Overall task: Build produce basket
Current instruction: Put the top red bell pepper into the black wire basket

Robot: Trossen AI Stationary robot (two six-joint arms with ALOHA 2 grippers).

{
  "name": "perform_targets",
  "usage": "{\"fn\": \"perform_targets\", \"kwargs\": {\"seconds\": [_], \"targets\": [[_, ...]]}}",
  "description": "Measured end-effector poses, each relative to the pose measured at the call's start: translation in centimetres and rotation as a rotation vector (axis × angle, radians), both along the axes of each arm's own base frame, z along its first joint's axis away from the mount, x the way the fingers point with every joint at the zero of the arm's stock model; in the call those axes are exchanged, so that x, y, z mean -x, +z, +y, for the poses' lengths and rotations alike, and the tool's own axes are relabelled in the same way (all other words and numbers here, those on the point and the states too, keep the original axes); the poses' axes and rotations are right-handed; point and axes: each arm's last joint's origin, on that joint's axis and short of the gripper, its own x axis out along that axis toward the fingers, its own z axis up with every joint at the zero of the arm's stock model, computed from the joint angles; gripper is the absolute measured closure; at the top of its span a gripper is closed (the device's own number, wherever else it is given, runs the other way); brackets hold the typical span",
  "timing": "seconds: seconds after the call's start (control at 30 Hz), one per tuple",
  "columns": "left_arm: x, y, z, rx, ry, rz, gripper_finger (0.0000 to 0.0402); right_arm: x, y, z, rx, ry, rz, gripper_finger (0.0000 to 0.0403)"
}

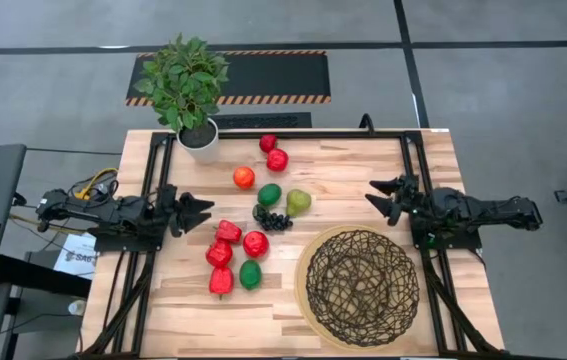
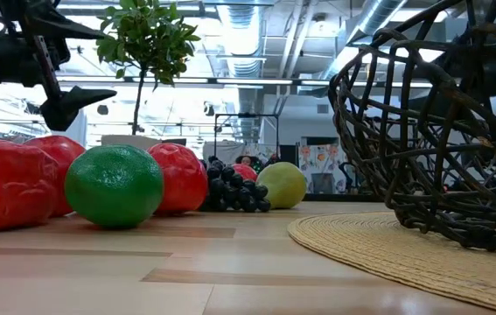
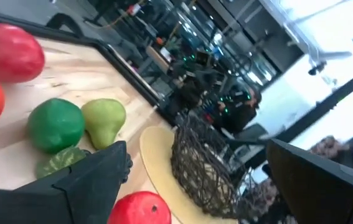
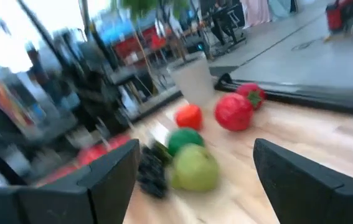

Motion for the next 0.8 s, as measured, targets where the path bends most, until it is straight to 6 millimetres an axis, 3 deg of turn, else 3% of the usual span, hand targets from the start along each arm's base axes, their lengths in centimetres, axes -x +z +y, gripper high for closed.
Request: {"fn": "perform_targets", "kwargs": {"seconds": [0.27, 0.47, 0.57, 0.7, 0.8], "targets": [[0.1, 0.1, 0.4, -0.034, 0.147, -0.001, 0.003, 0.0, 0.4, -0.1, -0.236, 0.001, -0.139, 0.0069], [0.3, 0.8, 0.7, 0.032, 0.255, -0.084, 0.003, 0.1, 0.5, -0.1, -0.442, 0.01, -0.238, 0.0069], [0.4, 1.6, 0.8, 0.129, 0.279, -0.183, 0.003, 0.0, 0.4, -0.1, -0.542, 0.012, -0.274, 0.0069], [0.8, 3.1, 0.9, 0.28, 0.233, -0.348, 0.003, 0.0, 0.4, -0.1, -0.495, 0.008, -0.244, 0.0069], [1.1, 5.9, 0.7, 0.273, 0.136, -0.363, 0.003, 0.1, 0.8, 0.0, -0.5, 0.027, -0.285, 0.0069]]}}
